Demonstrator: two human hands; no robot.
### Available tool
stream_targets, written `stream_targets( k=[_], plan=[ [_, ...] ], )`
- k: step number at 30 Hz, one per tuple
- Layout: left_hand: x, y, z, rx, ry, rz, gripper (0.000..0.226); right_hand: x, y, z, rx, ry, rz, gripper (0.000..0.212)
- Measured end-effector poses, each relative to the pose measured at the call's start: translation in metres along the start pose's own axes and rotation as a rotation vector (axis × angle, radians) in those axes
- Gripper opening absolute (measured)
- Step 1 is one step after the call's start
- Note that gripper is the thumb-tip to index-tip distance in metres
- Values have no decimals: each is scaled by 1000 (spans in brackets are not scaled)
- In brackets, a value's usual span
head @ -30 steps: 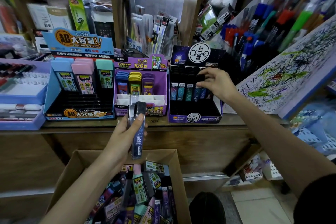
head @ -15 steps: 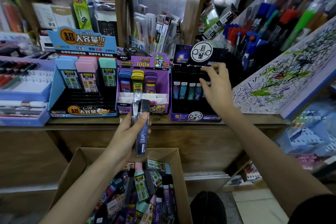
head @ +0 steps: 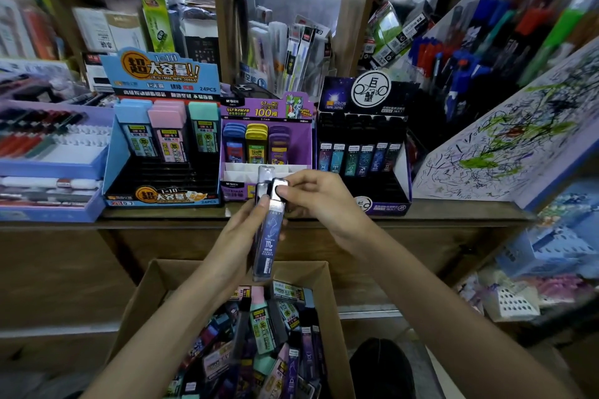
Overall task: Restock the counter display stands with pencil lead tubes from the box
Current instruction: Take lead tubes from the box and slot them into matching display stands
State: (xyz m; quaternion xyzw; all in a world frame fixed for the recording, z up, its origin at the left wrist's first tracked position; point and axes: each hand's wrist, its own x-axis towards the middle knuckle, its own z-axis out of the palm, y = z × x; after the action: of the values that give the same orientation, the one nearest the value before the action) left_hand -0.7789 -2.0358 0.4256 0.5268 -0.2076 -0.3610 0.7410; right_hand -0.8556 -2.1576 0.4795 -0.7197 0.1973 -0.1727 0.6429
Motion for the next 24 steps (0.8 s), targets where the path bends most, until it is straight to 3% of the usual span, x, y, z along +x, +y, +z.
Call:
stream_targets(
  k=[4,7,11,14,18,24],
  plan=[
    [5,-2,5,38,-15,6,21,-3,0,-14,-1,48,38,16],
    [8,-4,11,151,-9,56,17,-4,-8,-39,48,79,30,6],
    [11,0,17,157,-21,79,20,2,-33,-94,58,276,-85,5],
    [10,1,17,141,-30,80,31,10,-43,-133,-129,421,-172,12],
    [8,1,19,134,-39,76,27,26,-38,-166,-384,511,-209,10],
    [6,4,19,146,-41,65,26,38,-22,-171,-608,435,-239,10]
  ],
)
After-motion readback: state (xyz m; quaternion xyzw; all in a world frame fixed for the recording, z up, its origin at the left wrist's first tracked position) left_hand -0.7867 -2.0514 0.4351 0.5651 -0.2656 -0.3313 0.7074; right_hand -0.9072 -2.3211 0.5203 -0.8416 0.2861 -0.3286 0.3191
